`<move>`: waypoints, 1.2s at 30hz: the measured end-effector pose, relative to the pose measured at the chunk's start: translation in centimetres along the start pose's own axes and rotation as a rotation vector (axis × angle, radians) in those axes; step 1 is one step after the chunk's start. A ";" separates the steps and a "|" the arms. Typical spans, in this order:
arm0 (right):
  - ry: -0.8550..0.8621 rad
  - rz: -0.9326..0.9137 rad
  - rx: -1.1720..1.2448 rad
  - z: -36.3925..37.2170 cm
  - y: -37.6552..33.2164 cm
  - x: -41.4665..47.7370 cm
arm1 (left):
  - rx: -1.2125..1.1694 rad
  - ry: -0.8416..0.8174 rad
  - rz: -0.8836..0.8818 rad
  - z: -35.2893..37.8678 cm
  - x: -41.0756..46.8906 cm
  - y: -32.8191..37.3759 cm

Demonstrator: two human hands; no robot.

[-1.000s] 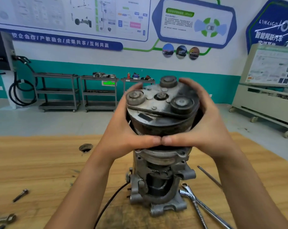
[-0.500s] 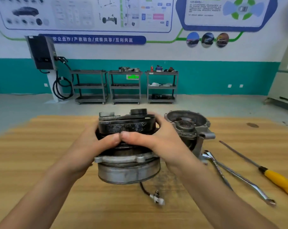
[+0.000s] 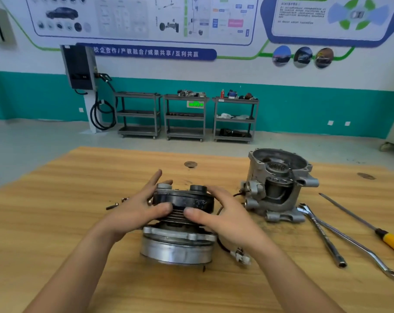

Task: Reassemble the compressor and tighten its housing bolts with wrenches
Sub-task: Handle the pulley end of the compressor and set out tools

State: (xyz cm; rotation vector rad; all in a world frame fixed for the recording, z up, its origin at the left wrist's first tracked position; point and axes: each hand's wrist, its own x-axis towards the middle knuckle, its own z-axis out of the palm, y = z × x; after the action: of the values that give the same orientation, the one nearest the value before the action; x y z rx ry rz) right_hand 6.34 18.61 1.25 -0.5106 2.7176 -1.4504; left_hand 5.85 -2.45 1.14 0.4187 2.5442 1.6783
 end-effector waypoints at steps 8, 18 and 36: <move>0.016 0.088 0.185 -1.5 1.5 2.4 | -0.111 0.400 -0.036 0.4 3.3 -0.7; 0.030 0.080 0.138 -0.6 2.6 3.1 | -0.140 0.373 0.027 -0.6 1.0 -3.5; 0.118 0.382 0.537 -3.0 3.7 3.4 | 0.025 0.115 -0.280 0.2 7.6 0.7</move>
State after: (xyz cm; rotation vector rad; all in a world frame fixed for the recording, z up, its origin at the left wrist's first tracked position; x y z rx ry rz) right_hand 1.64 21.95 0.47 0.1130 2.1751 -2.0108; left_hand -1.25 -0.08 2.41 -0.0352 2.5587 1.6110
